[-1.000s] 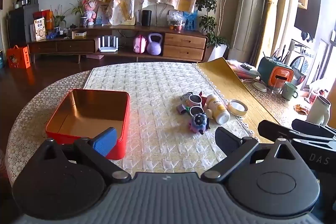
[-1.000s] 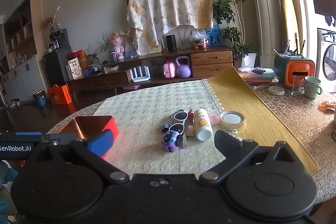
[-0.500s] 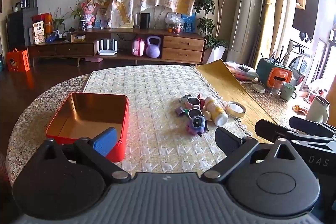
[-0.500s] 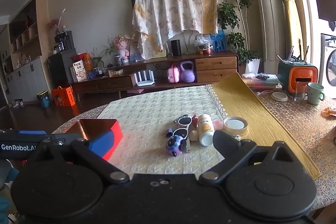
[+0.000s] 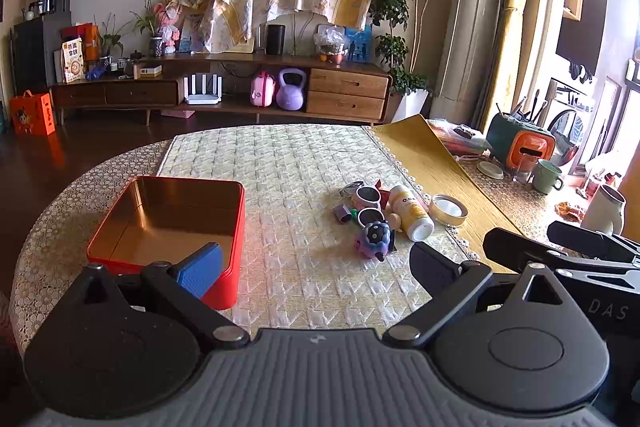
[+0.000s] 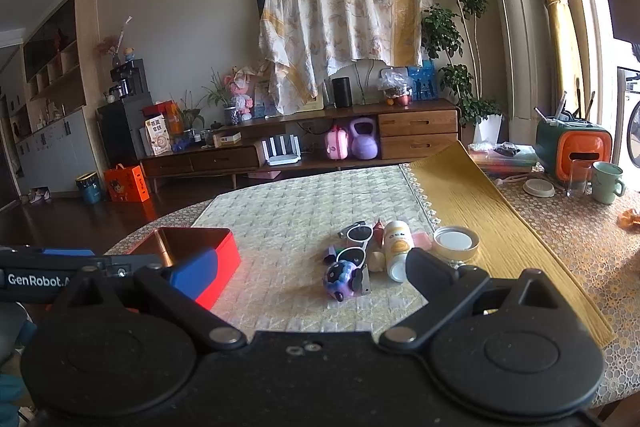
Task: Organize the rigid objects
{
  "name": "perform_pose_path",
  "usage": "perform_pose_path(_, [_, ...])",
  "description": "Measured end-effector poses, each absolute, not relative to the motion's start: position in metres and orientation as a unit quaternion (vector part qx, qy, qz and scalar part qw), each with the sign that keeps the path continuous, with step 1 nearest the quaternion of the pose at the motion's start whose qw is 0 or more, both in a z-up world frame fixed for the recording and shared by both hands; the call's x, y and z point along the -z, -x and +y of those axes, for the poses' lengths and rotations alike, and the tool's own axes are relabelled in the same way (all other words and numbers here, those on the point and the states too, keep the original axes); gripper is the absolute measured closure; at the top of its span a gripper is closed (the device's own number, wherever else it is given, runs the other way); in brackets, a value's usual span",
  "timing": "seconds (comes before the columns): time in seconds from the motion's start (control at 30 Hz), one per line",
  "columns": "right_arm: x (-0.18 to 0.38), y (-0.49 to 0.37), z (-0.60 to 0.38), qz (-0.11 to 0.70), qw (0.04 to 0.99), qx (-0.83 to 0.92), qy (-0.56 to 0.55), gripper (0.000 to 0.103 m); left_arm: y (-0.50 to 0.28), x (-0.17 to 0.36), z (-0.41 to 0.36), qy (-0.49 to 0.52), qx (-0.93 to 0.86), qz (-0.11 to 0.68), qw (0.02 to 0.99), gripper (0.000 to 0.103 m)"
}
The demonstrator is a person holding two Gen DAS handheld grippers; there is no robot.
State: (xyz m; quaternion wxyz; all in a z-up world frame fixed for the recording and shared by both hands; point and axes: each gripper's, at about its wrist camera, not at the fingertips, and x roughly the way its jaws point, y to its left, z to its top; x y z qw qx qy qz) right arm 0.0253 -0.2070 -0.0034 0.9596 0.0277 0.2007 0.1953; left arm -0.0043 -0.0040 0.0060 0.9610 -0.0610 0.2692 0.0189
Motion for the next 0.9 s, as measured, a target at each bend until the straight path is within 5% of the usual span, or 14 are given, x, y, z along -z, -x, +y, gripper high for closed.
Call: perform_pose_path(0.9, [0.006, -0.026, -0.209, 0.199, 0.959, -0.199, -0.031, 0.002, 0.0, 0.004, -0.003, 0.073, -0.012, 0.287, 0.955, 0.003])
